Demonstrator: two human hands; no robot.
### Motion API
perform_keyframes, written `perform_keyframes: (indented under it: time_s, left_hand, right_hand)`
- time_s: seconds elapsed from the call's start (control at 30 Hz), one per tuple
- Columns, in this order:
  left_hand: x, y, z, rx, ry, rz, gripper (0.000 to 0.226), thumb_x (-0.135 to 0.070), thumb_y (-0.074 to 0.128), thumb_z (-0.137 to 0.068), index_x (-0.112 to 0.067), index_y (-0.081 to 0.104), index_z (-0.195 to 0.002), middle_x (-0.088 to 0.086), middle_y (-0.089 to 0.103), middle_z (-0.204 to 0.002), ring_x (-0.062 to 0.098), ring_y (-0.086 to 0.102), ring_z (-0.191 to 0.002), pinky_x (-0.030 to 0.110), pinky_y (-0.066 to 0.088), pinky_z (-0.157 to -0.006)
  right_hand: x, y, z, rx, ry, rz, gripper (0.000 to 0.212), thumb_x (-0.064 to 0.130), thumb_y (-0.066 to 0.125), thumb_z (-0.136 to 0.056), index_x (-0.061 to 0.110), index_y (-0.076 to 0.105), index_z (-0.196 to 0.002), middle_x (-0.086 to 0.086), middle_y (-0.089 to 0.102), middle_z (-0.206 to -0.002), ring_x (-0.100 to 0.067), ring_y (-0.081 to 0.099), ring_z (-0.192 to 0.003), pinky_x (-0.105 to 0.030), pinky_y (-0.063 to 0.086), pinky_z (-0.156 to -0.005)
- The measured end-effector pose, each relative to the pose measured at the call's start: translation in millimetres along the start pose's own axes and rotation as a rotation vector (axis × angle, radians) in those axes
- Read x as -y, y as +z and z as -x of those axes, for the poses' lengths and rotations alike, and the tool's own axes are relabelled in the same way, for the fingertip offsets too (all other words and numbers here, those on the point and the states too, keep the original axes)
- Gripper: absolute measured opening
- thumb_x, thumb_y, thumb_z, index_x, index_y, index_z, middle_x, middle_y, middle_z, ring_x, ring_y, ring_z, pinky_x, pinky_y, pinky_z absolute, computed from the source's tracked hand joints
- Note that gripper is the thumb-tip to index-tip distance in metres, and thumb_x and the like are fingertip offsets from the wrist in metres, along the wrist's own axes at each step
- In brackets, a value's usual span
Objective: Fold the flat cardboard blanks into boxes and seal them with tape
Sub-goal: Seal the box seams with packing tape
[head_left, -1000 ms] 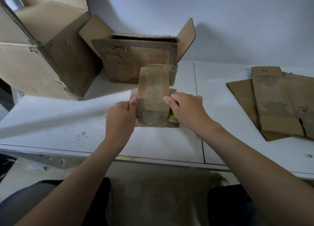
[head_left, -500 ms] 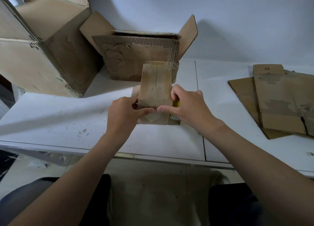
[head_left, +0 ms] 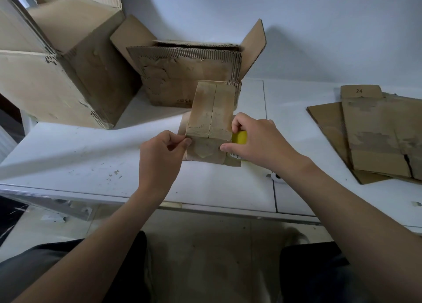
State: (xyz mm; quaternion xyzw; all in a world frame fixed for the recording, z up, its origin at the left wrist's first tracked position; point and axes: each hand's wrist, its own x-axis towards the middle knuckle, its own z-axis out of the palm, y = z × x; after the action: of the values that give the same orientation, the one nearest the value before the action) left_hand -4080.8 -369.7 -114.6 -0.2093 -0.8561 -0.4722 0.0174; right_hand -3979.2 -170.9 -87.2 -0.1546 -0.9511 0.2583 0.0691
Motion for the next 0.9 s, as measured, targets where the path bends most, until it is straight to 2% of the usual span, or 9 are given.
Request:
perform_keyframes:
  time_s: [0.1, 0.23, 0.33, 0.43, 0.6, 0.67, 0.73, 0.8, 0.9]
  left_hand:
    - [-4.8, 2.0, 5.0, -0.036, 0.093, -0.101, 0.016, -0.019, 0.071, -0.094, -0.006, 0.074, -0.101, 0.0, 0.076, -0.091, 0.013, 0.069, -0.08, 0.013, 0.049, -0.069]
    - [-7.8, 9.6, 10.0, 0.018, 0.181, -0.237, 0.036, -0.027, 0.068, -0.096, -0.007, 0.064, -0.126, 0.004, 0.072, -0.118, 0.02, 0.067, -0.105, 0.027, 0.049, -0.089]
    - [-7.5, 15.5, 12.3, 0.067, 0.164, -0.291, 0.055, -0.043, 0.064, -0.095, -0.012, 0.051, -0.138, 0.0, 0.059, -0.136, 0.015, 0.056, -0.118, 0.019, 0.038, -0.088]
    - [-2.9, 19.9, 9.7, 0.118, 0.091, -0.29, 0.074, -0.055, 0.061, -0.091, -0.013, 0.036, -0.148, -0.001, 0.046, -0.146, 0.014, 0.048, -0.127, 0.018, 0.037, -0.088]
    - [-4.0, 27.7, 1.7, 0.092, -0.006, -0.208, 0.087, -0.056, 0.066, -0.087, -0.012, 0.028, -0.152, 0.004, 0.04, -0.149, 0.018, 0.044, -0.132, 0.021, 0.039, -0.093]
    - [-5.6, 30.4, 0.2, 0.068, -0.021, -0.17, 0.083, -0.053, 0.068, -0.088, -0.012, 0.032, -0.151, 0.003, 0.043, -0.146, 0.017, 0.045, -0.13, 0.02, 0.04, -0.091]
    - [-6.6, 29.5, 0.1, 0.042, -0.013, -0.126, 0.077, -0.05, 0.072, -0.086, -0.015, 0.039, -0.146, 0.001, 0.049, -0.141, 0.011, 0.047, -0.121, 0.013, 0.04, -0.085]
    - [-7.2, 23.7, -0.2, 0.007, 0.035, -0.111, 0.074, -0.051, 0.078, -0.08, -0.018, 0.049, -0.14, -0.002, 0.056, -0.134, 0.004, 0.048, -0.111, 0.009, 0.04, -0.079]
    - [-6.7, 10.0, -3.0, -0.028, 0.141, -0.115, 0.074, -0.057, 0.081, -0.073, -0.019, 0.059, -0.133, -0.006, 0.065, -0.124, 0.004, 0.056, -0.104, 0.019, 0.051, -0.08]
  right_hand:
    - [4.2, 5.1, 1.6, -0.017, -0.002, 0.002, 0.042, 0.055, 0.075, -0.084, 0.026, 0.046, -0.093, 0.015, 0.053, -0.08, -0.008, 0.05, -0.073, -0.027, 0.036, -0.072]
    - [11.4, 12.9, -0.8, -0.031, 0.002, 0.02, 0.043, 0.056, 0.076, -0.082, 0.028, 0.044, -0.09, 0.017, 0.052, -0.08, -0.009, 0.054, -0.072, -0.02, 0.037, -0.061]
    - [16.2, 16.9, -2.6, 0.012, -0.037, -0.009, 0.045, 0.063, 0.073, -0.08, 0.031, 0.047, -0.098, 0.019, 0.054, -0.088, -0.01, 0.056, -0.081, -0.025, 0.047, -0.074]
    - [18.9, 17.5, 1.9, 0.116, -0.095, -0.021, 0.05, 0.059, 0.073, -0.081, 0.033, 0.047, -0.114, 0.018, 0.054, -0.105, -0.01, 0.053, -0.096, -0.033, 0.042, -0.096]
    - [15.2, 18.0, 7.3, 0.191, -0.144, -0.019, 0.063, 0.057, 0.076, -0.081, 0.038, 0.043, -0.132, 0.016, 0.053, -0.128, -0.007, 0.048, -0.11, -0.036, 0.036, -0.105]
    - [12.8, 15.6, 9.4, 0.228, -0.142, -0.012, 0.068, 0.062, 0.073, -0.08, 0.041, 0.041, -0.137, 0.016, 0.051, -0.135, -0.007, 0.044, -0.113, -0.034, 0.033, -0.103]
    - [11.6, 9.8, 10.9, 0.245, -0.139, 0.023, 0.063, 0.067, 0.065, -0.084, 0.043, 0.043, -0.138, 0.018, 0.052, -0.134, -0.007, 0.041, -0.112, -0.033, 0.033, -0.101]
    - [10.3, 1.7, 8.8, 0.154, -0.175, 0.038, 0.049, 0.067, 0.055, -0.091, 0.038, 0.054, -0.131, 0.018, 0.059, -0.124, -0.003, 0.048, -0.104, -0.038, 0.037, -0.102]
    - [8.7, -14.4, 4.5, -0.113, -0.283, -0.029, 0.047, 0.062, 0.059, -0.088, 0.027, 0.063, -0.119, 0.014, 0.059, -0.112, -0.005, 0.051, -0.097, -0.038, 0.047, -0.092]
